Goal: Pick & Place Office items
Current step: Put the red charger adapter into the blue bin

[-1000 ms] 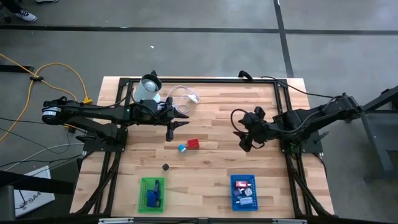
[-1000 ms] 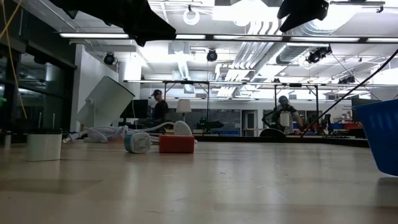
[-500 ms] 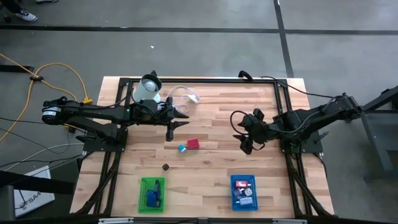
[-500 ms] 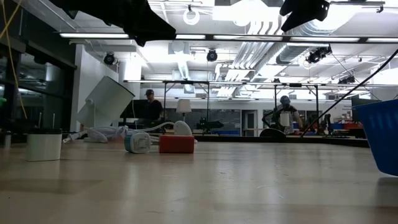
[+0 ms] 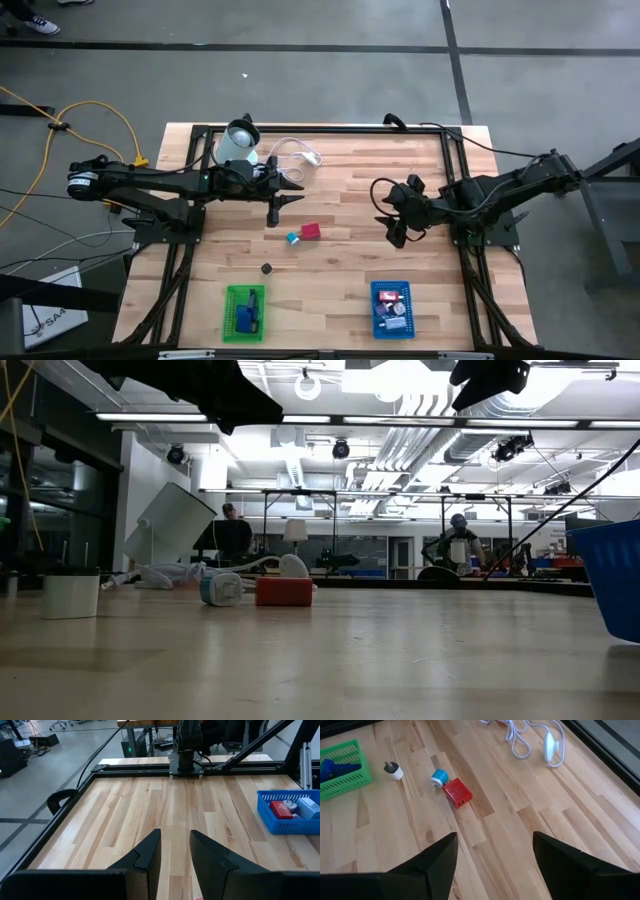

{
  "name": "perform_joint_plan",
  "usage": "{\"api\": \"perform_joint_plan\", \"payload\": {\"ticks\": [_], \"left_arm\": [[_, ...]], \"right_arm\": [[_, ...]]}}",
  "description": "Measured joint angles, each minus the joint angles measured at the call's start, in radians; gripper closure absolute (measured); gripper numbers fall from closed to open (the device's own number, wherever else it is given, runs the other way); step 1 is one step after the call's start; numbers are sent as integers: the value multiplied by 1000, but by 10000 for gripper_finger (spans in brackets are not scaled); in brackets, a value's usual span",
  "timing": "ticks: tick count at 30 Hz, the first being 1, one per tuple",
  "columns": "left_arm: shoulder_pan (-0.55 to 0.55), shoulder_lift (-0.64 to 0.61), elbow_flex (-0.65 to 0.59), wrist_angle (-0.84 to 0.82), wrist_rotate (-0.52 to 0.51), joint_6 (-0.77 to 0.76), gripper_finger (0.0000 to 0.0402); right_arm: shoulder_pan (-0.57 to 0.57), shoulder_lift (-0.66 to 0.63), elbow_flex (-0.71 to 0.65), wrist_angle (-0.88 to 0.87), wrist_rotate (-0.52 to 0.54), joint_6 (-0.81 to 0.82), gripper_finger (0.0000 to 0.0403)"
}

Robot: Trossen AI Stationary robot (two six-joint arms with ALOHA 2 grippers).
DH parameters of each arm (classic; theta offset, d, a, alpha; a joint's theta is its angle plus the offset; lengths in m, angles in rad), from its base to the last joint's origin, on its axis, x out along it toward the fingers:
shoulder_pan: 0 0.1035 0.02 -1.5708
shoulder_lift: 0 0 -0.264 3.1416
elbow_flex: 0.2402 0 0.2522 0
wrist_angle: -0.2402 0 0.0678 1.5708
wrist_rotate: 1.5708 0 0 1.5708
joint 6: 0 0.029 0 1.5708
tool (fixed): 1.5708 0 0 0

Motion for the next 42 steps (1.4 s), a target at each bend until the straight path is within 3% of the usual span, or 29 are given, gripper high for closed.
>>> {"api": "perform_joint_plan", "payload": {"ticks": [23, 33, 42], "left_arm": [[0, 1, 0, -1, -6, 26, 304], [0, 44, 2, -54, -117, -95, 304], [0, 76, 39, -101, -145, -114, 304]], "right_arm": [[0, 0, 0, 0, 0, 0, 158], [0, 0, 0, 10, 0, 0, 158], [0, 0, 0, 67, 0, 0, 158]]}}
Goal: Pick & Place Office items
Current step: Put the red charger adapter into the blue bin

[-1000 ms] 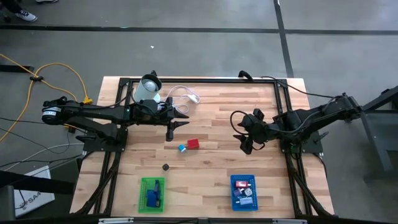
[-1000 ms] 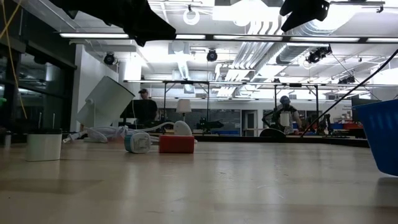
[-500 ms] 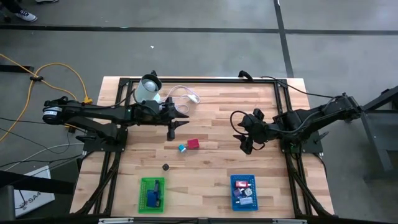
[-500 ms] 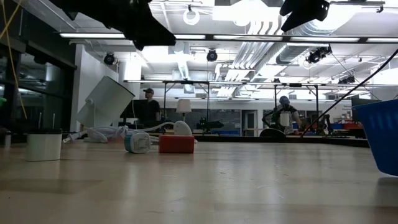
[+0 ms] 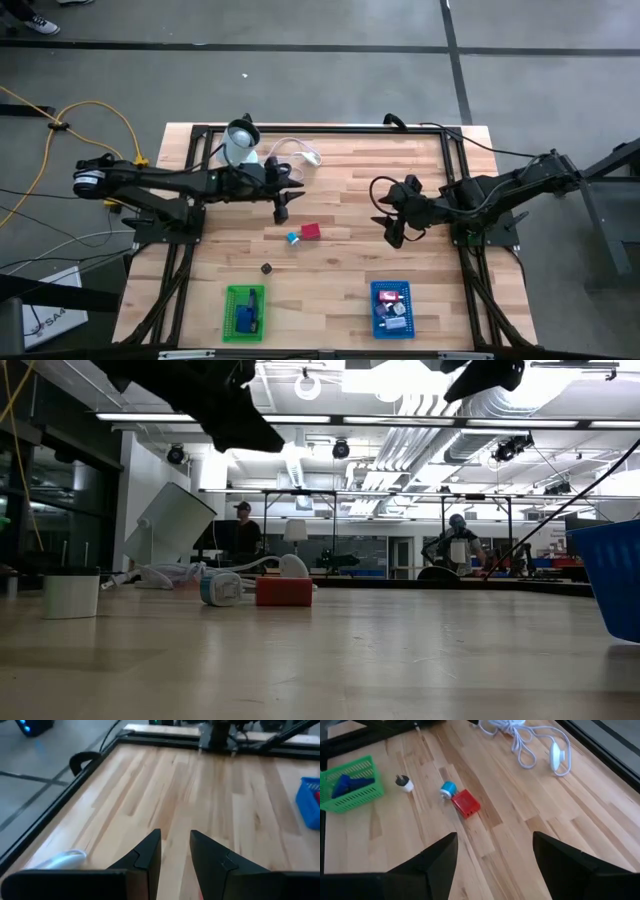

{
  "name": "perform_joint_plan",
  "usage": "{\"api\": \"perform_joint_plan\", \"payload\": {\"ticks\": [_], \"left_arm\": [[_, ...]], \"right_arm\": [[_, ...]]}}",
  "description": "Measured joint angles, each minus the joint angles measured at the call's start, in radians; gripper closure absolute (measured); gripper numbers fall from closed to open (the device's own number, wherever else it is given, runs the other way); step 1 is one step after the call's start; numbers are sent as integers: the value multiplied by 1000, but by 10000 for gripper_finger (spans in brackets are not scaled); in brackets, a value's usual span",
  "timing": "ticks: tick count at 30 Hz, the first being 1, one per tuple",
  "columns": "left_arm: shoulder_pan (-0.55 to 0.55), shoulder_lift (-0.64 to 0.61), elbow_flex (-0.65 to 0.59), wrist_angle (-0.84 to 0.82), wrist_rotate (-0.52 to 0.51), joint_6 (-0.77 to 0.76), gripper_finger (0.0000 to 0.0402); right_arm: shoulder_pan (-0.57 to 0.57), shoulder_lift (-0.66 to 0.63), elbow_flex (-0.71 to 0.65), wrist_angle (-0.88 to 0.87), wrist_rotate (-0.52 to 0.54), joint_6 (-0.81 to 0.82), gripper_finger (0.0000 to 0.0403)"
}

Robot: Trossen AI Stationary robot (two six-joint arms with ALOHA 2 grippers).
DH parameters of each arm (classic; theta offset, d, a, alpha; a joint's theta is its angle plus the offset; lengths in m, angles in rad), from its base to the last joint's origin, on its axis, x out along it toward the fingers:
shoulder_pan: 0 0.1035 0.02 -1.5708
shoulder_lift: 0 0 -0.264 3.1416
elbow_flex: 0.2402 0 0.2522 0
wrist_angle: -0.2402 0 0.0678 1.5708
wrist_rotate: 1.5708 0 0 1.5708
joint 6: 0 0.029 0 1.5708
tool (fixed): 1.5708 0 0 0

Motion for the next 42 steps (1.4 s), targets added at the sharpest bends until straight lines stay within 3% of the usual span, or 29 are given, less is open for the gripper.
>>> {"api": "perform_joint_plan", "payload": {"ticks": [10, 23, 42], "left_arm": [[0, 87, 196, -280, -17, -14, 304], [-8, 236, 370, -435, 24, 10, 304], [-11, 453, 636, -766, 99, -135, 304]], "right_arm": [[0, 0, 0, 70, 0, 0, 158], [0, 0, 0, 105, -10, 0, 158], [0, 0, 0, 131, -250, 0, 158]]}}
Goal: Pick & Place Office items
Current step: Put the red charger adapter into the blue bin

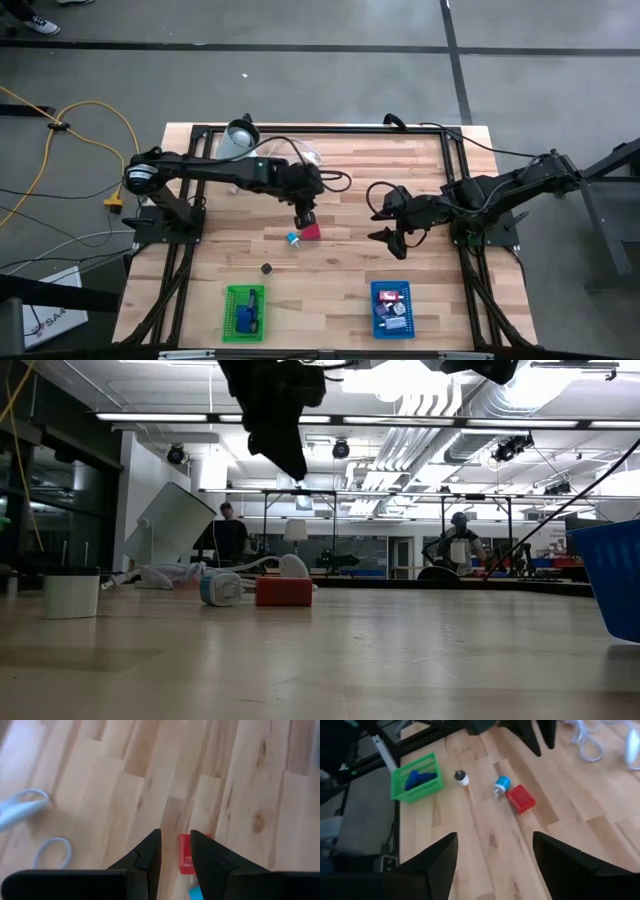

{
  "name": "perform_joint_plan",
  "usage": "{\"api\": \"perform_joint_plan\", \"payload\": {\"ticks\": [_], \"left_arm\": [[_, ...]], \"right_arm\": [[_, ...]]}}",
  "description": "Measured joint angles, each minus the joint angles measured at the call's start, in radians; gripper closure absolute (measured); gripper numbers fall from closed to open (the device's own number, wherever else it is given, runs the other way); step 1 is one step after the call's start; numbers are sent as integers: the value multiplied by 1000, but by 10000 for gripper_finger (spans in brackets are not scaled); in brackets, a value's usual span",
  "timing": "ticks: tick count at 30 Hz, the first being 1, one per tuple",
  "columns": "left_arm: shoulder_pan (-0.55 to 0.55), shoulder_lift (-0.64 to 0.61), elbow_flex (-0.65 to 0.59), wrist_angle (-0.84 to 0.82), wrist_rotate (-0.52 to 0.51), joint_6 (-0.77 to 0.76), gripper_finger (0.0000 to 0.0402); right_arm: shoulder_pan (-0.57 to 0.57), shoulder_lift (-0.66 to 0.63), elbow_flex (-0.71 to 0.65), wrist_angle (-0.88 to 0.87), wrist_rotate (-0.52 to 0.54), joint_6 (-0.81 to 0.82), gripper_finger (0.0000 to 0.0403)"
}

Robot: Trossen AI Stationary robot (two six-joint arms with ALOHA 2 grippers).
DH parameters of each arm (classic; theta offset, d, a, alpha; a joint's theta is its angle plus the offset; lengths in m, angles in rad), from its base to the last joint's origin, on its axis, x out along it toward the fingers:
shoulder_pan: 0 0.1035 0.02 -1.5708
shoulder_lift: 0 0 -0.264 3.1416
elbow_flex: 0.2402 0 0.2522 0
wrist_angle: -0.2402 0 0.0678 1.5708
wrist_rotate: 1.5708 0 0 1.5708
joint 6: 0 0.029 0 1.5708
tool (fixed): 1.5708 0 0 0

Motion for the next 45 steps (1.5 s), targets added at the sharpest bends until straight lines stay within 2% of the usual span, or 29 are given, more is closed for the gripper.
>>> {"api": "perform_joint_plan", "payload": {"ticks": [3, 9, 45], "left_arm": [[0, 29, 13, -6, 28, -15, 304], [0, 56, 14, -6, 64, -44, 304], [0, 56, 13, 2, 66, -71, 304]], "right_arm": [[0, 0, 0, 6, -34, 0, 158], [0, 0, 0, 16, -34, 0, 158], [0, 0, 0, 19, -31, 0, 158]]}}
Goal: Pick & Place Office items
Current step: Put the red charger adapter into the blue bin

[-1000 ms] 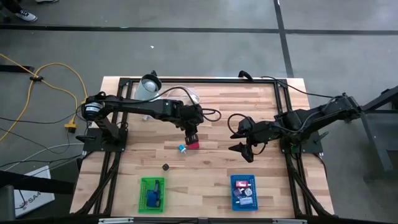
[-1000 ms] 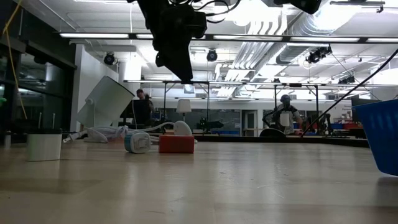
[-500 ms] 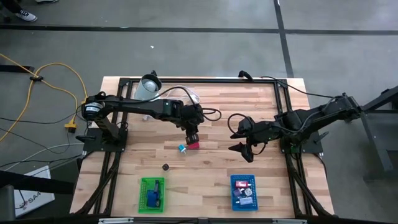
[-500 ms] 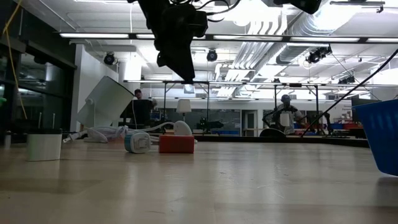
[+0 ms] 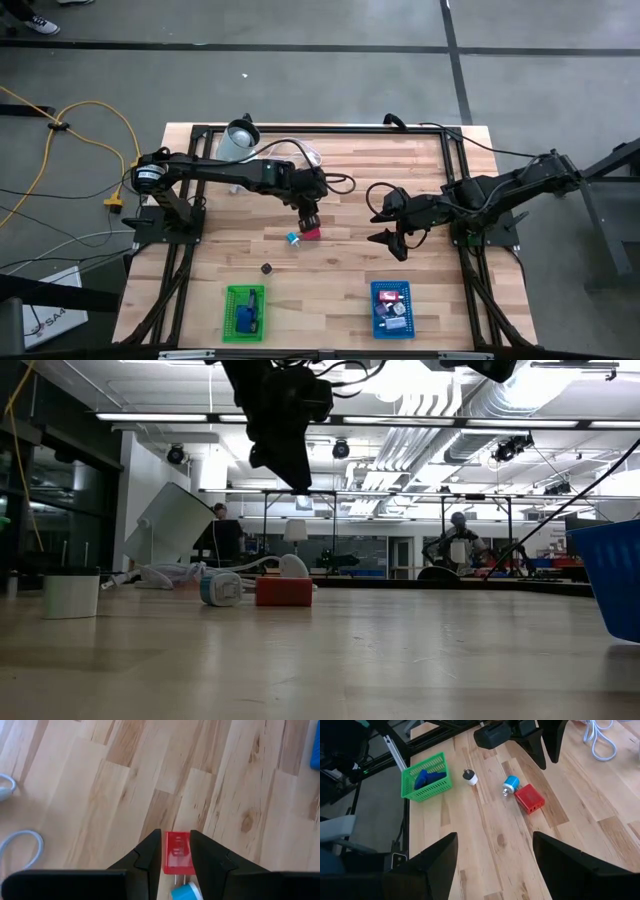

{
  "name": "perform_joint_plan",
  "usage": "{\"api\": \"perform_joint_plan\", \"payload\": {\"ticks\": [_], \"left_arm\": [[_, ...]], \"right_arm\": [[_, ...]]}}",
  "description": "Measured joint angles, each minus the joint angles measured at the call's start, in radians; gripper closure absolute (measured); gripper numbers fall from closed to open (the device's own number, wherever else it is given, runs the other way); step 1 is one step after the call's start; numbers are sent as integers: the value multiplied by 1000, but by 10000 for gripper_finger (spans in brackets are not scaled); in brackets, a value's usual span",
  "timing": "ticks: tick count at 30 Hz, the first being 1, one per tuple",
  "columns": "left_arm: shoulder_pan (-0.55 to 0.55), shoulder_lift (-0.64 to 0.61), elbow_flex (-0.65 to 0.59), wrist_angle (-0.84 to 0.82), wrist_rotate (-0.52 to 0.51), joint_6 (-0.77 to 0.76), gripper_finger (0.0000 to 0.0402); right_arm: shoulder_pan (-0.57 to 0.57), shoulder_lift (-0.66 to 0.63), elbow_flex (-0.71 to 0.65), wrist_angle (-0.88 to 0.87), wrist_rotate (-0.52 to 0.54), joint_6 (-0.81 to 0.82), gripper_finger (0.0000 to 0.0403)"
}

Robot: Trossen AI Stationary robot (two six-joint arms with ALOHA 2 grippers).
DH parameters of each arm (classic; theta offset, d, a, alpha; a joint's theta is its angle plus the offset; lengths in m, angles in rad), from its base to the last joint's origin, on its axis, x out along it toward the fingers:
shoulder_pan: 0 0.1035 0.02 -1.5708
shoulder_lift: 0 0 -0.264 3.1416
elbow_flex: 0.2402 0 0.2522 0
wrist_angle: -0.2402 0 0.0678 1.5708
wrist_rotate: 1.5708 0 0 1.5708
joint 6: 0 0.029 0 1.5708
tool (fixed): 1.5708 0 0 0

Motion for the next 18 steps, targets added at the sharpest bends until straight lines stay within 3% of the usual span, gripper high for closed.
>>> {"api": "perform_joint_plan", "payload": {"ticks": [6, 18], "left_arm": [[0, 0, 0, -3, 17, 3, 291], [-5, 0, 0, -3, 17, -3, 187]], "right_arm": [[0, 0, 0, 0, 0, 0, 158], [0, 0, 0, 0, 0, 0, 158]]}}
